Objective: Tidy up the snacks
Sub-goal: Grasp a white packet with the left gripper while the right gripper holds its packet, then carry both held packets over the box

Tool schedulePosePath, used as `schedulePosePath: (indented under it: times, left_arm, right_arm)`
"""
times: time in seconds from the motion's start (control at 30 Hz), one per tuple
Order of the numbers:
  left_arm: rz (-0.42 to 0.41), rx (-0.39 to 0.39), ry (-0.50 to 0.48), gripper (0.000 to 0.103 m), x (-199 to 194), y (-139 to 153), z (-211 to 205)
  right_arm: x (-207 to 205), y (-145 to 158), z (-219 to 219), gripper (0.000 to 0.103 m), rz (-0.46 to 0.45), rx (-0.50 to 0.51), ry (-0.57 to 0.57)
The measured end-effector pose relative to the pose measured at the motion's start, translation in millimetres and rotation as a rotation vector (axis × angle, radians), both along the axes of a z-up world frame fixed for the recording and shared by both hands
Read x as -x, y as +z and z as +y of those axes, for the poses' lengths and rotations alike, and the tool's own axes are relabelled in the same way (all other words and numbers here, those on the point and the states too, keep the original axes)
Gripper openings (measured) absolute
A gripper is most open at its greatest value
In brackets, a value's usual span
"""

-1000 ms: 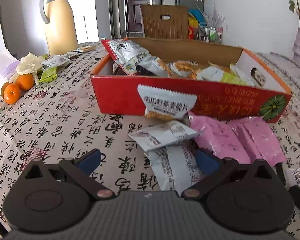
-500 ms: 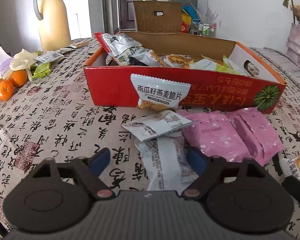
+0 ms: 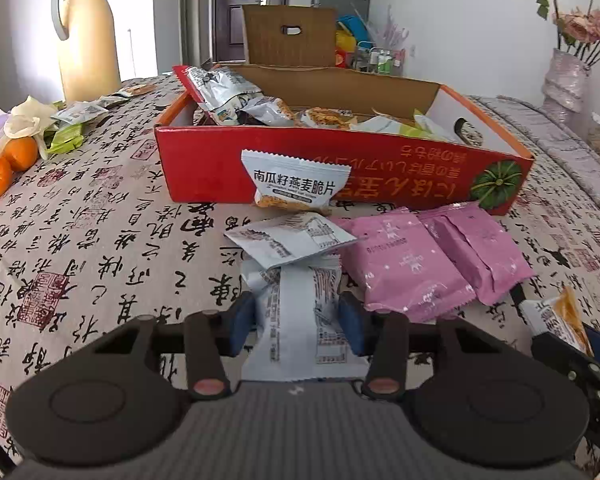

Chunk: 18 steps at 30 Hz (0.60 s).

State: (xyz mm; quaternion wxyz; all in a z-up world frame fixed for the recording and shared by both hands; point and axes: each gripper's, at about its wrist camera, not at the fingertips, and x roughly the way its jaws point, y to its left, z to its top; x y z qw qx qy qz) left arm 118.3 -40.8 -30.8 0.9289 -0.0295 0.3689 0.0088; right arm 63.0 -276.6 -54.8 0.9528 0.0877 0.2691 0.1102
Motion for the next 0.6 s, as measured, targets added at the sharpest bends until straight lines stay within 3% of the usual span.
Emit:
schedulePosePath:
  times: [0.6]
  left_arm:
    - [-0.078,0.074,-0.11,0.041,46,11,10]
  right_arm:
    - [8,10,14,0.053,-0.021,0.027,0.018]
